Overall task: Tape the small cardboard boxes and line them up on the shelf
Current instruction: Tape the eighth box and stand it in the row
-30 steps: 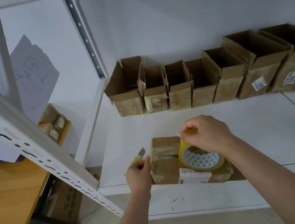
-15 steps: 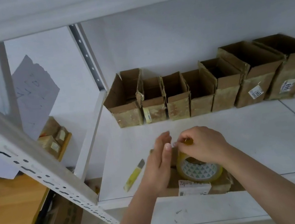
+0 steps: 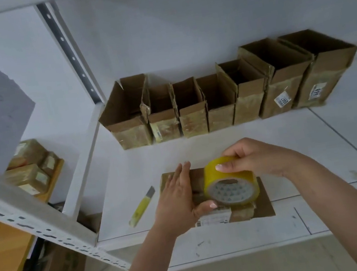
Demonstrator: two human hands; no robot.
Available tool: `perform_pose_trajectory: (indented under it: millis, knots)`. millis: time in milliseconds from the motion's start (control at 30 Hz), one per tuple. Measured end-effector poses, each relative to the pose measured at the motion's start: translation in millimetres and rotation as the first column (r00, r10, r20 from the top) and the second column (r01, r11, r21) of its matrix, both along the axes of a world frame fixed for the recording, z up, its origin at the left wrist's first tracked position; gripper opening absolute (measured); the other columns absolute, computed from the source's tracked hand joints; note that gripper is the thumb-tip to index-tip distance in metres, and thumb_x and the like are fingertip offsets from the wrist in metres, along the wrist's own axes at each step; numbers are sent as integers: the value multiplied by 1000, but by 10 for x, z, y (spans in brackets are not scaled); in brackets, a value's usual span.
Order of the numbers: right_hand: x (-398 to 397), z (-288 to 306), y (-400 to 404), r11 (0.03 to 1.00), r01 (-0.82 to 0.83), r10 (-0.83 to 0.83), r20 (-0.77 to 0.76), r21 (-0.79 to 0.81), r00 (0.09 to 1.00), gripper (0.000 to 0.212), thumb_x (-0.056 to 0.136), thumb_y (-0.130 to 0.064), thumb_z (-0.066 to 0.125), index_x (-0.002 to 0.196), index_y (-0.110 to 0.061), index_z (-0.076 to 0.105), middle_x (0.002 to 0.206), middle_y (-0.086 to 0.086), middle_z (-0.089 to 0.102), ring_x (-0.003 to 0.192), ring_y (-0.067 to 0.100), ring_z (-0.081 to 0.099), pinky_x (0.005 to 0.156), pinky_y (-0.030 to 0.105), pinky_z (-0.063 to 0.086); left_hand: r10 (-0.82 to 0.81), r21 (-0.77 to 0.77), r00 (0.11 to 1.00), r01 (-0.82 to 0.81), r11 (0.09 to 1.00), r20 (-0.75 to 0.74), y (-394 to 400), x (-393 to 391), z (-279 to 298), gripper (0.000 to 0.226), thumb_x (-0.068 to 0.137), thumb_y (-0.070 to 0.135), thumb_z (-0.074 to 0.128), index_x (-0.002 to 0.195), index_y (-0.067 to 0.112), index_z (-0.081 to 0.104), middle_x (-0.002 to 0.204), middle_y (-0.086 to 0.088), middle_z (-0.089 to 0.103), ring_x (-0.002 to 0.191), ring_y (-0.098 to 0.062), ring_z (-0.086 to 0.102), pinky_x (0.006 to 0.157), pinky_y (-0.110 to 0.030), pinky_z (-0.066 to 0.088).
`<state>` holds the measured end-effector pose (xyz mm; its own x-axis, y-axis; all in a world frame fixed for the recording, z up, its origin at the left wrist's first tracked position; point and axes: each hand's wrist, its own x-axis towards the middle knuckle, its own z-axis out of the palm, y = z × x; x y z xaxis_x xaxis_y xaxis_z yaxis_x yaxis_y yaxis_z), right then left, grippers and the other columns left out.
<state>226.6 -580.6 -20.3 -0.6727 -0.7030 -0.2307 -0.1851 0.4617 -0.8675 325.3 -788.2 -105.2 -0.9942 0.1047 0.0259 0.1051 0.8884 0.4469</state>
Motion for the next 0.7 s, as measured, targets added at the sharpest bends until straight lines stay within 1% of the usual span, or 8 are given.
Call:
perform_pose_trajectory:
  millis: [33, 67, 100, 167, 267, 333, 500, 700]
  knots:
    - [-27, 63, 58, 998, 12, -6, -85, 68, 996, 52, 61, -68, 71, 59, -18, 60, 53, -5, 53, 53, 12, 55, 56, 30, 43, 6, -37, 1000, -6, 999, 14, 0, -8, -6, 141, 49, 103, 1, 155, 10, -5, 164, -3, 3, 151, -17, -4, 122, -35, 1]
    - [-63, 112, 137, 988, 43, -15, -180, 151, 984, 55, 60, -72, 71, 52, -21, 51, 47, -8, 40, 46, 10, 44, 53, 29, 35, 15, -79, 999, -13, 997, 29, 3, -18, -13, 142, 48, 104, 3, 154, 12, -9, 164, -2, -3, 150, -17, -11, 122, -37, -3]
    - [-102, 137, 227, 970, 86, -26, -255, 227, 967, 58, 60, -72, 71, 49, -22, 44, 46, -9, 31, 45, 11, 36, 53, 30, 30, 22, -126, 999, -16, 992, 46, 9, -32, -19, 142, 47, 105, 7, 154, 13, -12, 164, -1, -7, 149, -16, -16, 122, -39, -5]
    - [-141, 137, 405, 937, 161, -64, -302, 309, 951, 58, 65, -67, 71, 47, -22, 41, 45, -10, 28, 45, 12, 33, 56, 31, 28, 35, -187, 997, -20, 982, 73, 27, -50, -29, 141, 48, 104, 17, 154, 17, -16, 164, 2, -13, 148, -16, -21, 122, -42, -8]
    - [-109, 13, 541, 880, 251, -105, -351, 403, 931, 55, 71, -64, 72, 48, -20, 49, 41, -10, 37, 43, 8, 40, 55, 29, 32, 45, -232, 995, -24, 972, 88, 47, -76, -48, 142, 46, 105, 27, 153, 23, -17, 163, 5, -16, 147, -18, -24, 120, -46, -11]
    - [-65, -82, 555, 859, 302, -130, -395, 414, 910, 53, 70, -66, 71, 55, -17, 59, 46, -8, 46, 48, 9, 48, 55, 28, 34, 38, -273, 994, -10, 962, 98, 60, -87, -57, 145, 42, 106, 31, 154, 26, -16, 163, 7, -15, 147, -20, -24, 119, -49, -12]
    - [-4, -204, 604, 842, 364, -192, -410, 398, 892, 59, 66, -75, 68, 71, -16, 70, 68, -2, 68, 64, 12, 64, 60, 29, 44, 46, -306, 998, -28, 951, 53, 76, -92, -69, 140, 43, 105, 33, 155, 28, -3, 162, 7, 5, 150, -23, -10, 119, -51, -8]
    - [41, -368, 602, 805, 405, -222, -413, 432, 883, 63, 62, -80, 66, 64, -17, 65, 62, -8, 64, 58, 6, 59, 53, 26, 36, 37, -333, 999, -26, 943, 27, 72, -101, -76, 137, 44, 107, 24, 154, 28, 1, 160, 6, 12, 150, -23, -2, 120, -53, 2]
